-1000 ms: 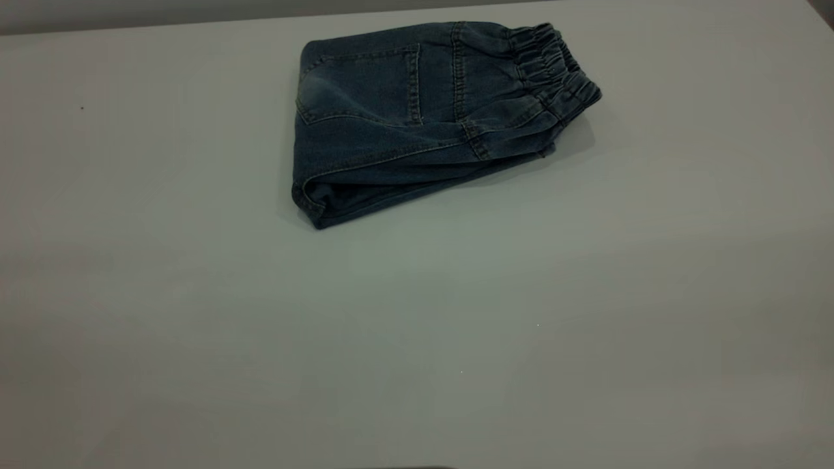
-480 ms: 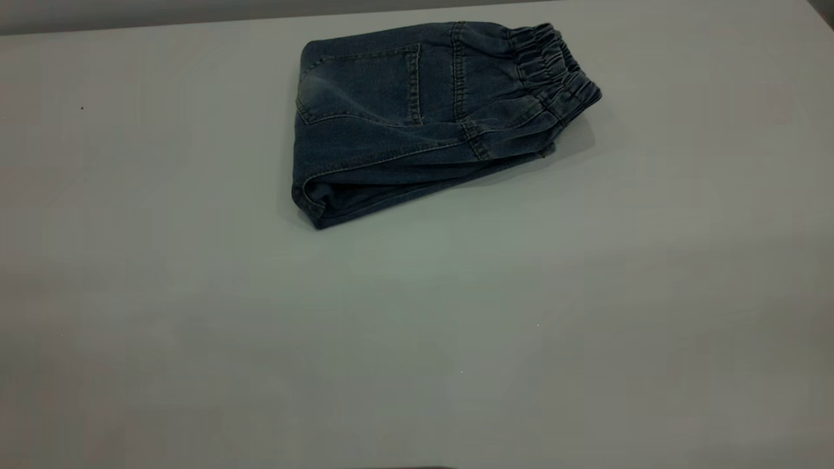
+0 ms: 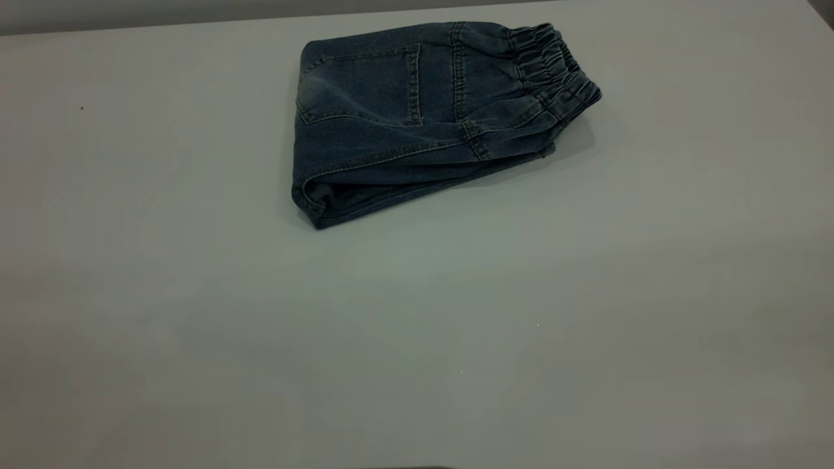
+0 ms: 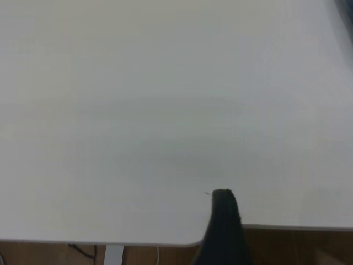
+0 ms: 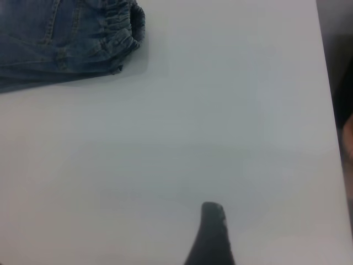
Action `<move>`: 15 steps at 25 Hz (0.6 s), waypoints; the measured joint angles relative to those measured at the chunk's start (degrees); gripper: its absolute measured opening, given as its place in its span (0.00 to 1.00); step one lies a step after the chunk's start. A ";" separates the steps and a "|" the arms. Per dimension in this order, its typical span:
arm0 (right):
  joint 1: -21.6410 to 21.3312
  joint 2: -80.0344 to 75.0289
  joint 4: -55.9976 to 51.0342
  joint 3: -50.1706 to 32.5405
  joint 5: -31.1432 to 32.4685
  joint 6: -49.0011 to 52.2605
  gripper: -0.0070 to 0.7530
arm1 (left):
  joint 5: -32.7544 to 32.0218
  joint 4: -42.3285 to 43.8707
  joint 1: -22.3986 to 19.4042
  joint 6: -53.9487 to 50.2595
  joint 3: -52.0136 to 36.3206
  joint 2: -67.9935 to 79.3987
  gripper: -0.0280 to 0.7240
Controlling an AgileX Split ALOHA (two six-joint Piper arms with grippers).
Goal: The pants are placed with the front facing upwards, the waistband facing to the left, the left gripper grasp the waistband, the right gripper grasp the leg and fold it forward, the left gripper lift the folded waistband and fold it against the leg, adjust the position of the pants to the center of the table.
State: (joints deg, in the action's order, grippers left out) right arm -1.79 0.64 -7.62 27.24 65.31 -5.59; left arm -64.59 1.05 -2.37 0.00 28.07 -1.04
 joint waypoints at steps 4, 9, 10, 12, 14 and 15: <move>0.00 0.00 1.78 0.00 0.00 2.12 0.68 | 0.00 0.00 -0.02 0.00 0.00 0.00 0.72; 0.00 0.00 4.12 0.00 0.00 5.20 0.68 | 0.00 0.00 -0.02 0.00 0.00 0.00 0.72; 0.00 0.00 4.16 0.00 0.00 5.59 0.68 | 0.00 0.00 -0.02 0.00 0.00 0.00 0.72; 0.00 0.00 4.16 0.00 0.00 5.59 0.68 | 0.00 0.00 -0.02 0.00 0.00 0.00 0.72; 0.00 0.00 4.16 0.00 0.00 5.59 0.68 | 0.00 0.00 -0.02 0.00 0.00 0.00 0.72; 0.00 0.00 4.16 0.00 0.00 5.59 0.68 | 0.00 0.00 -0.07 0.00 0.00 0.00 0.72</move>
State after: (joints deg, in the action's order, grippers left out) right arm -1.79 0.64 -3.46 27.24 65.31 0.00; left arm -64.59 1.05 -2.43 0.00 28.07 -1.04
